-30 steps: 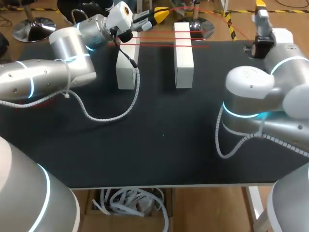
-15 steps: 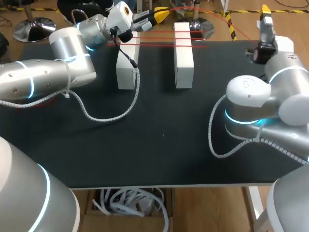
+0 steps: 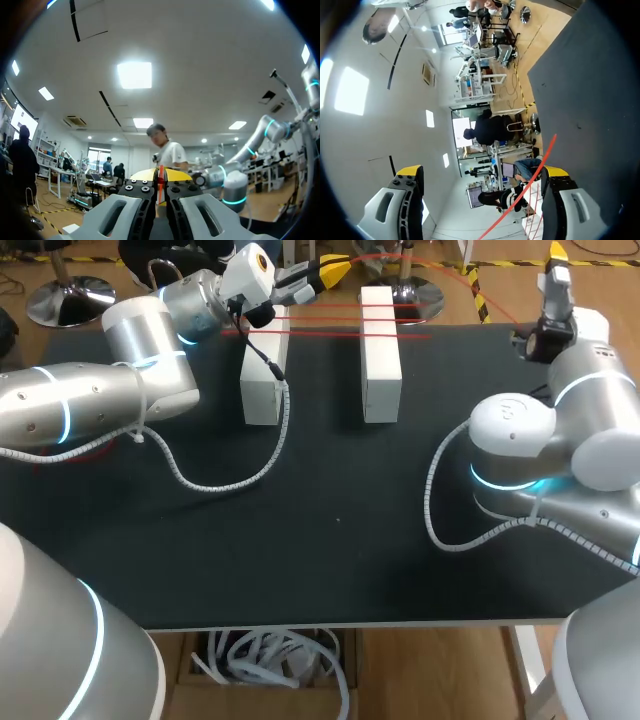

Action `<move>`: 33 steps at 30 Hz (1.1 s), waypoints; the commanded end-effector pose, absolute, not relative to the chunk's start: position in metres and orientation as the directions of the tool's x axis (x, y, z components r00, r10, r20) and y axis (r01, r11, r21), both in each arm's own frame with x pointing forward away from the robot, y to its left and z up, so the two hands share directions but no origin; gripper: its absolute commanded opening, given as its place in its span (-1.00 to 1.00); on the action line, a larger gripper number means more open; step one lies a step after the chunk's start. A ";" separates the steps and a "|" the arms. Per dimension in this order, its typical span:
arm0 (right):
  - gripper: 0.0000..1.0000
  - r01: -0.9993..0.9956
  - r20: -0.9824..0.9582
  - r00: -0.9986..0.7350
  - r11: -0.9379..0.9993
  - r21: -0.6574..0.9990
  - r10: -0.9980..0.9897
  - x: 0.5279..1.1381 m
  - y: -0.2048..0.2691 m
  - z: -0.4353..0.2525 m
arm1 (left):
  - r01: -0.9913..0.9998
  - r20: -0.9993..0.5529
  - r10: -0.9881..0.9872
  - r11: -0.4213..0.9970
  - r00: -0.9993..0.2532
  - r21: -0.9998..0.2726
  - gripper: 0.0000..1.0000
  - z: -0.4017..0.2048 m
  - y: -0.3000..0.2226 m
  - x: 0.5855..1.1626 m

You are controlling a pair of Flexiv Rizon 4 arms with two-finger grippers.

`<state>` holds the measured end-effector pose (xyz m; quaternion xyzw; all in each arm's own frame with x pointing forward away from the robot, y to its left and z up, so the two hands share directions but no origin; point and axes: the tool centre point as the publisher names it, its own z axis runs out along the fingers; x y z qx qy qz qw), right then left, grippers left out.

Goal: Grab the tape and strap the tape.

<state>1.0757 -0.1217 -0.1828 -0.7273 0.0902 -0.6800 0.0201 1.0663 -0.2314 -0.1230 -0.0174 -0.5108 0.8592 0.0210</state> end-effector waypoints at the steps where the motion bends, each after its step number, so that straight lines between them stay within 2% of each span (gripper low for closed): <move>1: 1.00 -0.082 0.986 0.060 -0.985 -0.153 -0.158 1.077 -0.122 -0.183 | -0.019 -0.009 0.056 -0.478 -0.998 -0.878 -1.00 -0.123 -0.231 1.067; 25: 0.98 -0.094 0.994 0.041 -0.990 -0.101 -0.105 1.071 -0.133 -0.184 | -0.019 -0.009 0.056 -0.478 -0.998 -0.878 -1.00 -0.123 -0.231 1.067; 27: 0.57 -0.098 0.994 0.041 -0.991 -0.097 -0.101 1.072 -0.134 -0.184 | -0.019 -0.009 0.056 -0.478 -0.998 -0.878 -1.00 -0.123 -0.231 1.067; 28: 0.00 -0.097 0.994 0.036 -0.991 -0.096 -0.100 1.073 -0.135 -0.183 | -0.019 -0.009 0.056 -0.478 -0.998 -0.878 -1.00 -0.123 -0.231 1.067; 29: -0.05 -0.096 0.994 0.034 -0.991 -0.096 -0.100 1.073 -0.135 -0.183 | -0.019 -0.009 0.056 -0.478 -0.998 -0.878 -1.00 -0.123 -0.231 1.067; 33: -0.02 -0.085 0.995 0.027 -0.992 -0.093 -0.095 1.074 -0.134 -0.181 | -0.019 -0.009 0.056 -0.478 -0.998 -0.878 -1.00 -0.123 -0.231 1.067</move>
